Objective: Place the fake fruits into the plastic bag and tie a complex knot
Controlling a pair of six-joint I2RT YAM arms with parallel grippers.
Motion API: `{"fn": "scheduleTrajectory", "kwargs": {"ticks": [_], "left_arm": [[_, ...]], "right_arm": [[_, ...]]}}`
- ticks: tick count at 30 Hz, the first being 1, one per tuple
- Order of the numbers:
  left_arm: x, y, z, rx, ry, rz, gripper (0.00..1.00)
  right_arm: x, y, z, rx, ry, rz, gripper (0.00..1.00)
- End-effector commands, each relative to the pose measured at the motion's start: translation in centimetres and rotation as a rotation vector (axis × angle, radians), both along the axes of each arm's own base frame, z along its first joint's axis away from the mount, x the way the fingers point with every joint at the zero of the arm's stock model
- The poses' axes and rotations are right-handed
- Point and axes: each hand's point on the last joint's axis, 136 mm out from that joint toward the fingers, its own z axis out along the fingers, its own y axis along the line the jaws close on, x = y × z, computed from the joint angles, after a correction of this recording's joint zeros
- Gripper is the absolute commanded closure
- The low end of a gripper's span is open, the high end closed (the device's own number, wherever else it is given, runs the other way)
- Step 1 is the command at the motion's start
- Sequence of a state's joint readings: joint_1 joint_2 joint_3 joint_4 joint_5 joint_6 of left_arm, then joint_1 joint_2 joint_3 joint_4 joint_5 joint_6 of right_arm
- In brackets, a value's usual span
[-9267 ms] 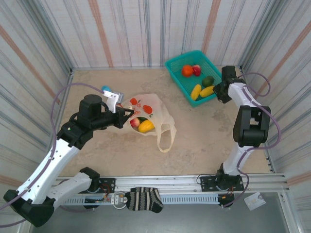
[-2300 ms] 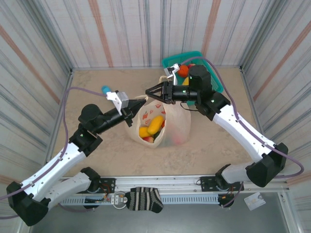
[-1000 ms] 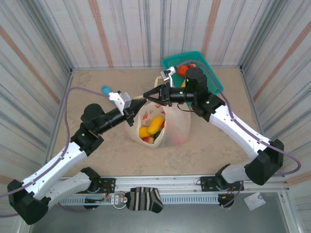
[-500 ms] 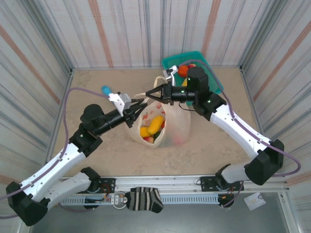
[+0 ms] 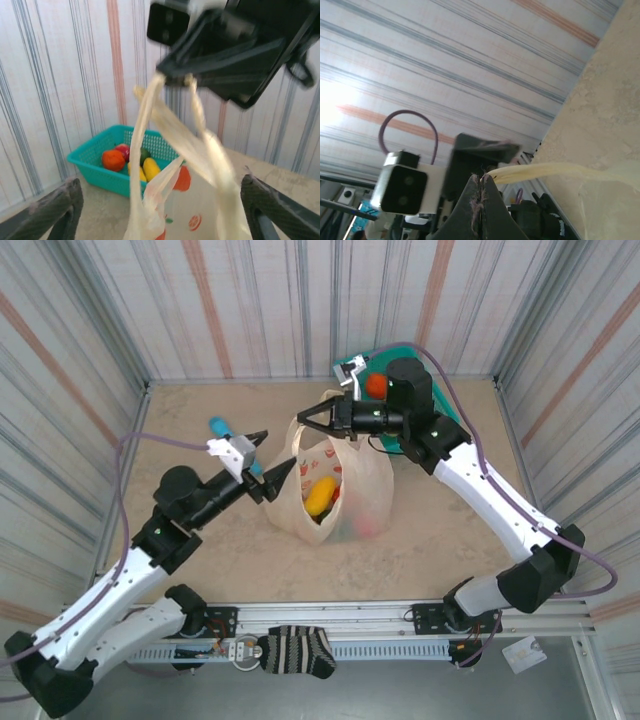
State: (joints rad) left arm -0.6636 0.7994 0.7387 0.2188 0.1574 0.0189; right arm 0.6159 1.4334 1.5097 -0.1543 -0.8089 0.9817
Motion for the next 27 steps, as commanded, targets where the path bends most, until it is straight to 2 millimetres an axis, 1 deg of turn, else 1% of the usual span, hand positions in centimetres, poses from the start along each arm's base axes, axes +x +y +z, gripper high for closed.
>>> {"fn": "scheduleTrajectory", "kwargs": {"ticks": [1, 4, 7, 10, 13, 15, 17, 19, 21, 22, 23, 27], "left_arm": [[0.8, -0.5, 0.5, -0.021, -0.077, 0.014, 0.08], [1.9, -1.2, 1.1, -0.013, -0.095, 0.022, 0.09], [1.8, -2.4, 1.8, -0.015, -0.129, -0.032, 0.09], [2.1, -3.3, 1.3, 0.021, -0.153, -0.064, 0.11], [2.8, -3.5, 0.4, 0.033, -0.159, -0.089, 0.14], [2.6, -3.7, 0.1, 0.019, -0.177, -0.137, 0.20], [1.8, -4.3, -0.3, 0.023, -0.206, -0.199, 0.33], [0.7, -5.1, -1.1, 0.051, -0.232, -0.278, 0.48], [0.5, -5.3, -1.6, 0.050, -0.233, -0.298, 0.59], [0.5, -5.4, -2.0, 0.052, -0.230, -0.304, 0.61], [0.4, -5.5, -2.2, 0.055, -0.226, -0.314, 0.62], [0.3, -6.1, -3.6, 0.079, -0.191, -0.344, 0.58]], "right_arm": [[-0.6, 0.3, 1.5, -0.007, -0.059, 0.027, 1.00], [-0.5, 0.3, 1.7, -0.019, -0.071, 0.030, 1.00], [-0.4, 0.4, 1.6, -0.030, -0.074, 0.041, 1.00], [-0.5, 0.5, 1.8, -0.034, -0.087, 0.066, 1.00], [-0.5, 0.6, 1.9, -0.031, -0.092, 0.088, 1.00], [-0.3, 0.4, 1.9, -0.030, -0.093, 0.086, 1.00], [-0.2, 0.1, 2.0, -0.027, -0.094, 0.085, 1.00], [0.1, -0.2, 2.2, -0.023, -0.095, 0.077, 1.00], [0.4, -0.6, 2.2, -0.021, -0.092, 0.070, 1.00], [0.5, -0.7, 2.2, -0.020, -0.092, 0.068, 1.00], [0.7, -0.9, 2.2, -0.019, -0.093, 0.065, 1.00], [1.1, -1.2, 2.1, -0.011, -0.085, 0.058, 1.00]]}}
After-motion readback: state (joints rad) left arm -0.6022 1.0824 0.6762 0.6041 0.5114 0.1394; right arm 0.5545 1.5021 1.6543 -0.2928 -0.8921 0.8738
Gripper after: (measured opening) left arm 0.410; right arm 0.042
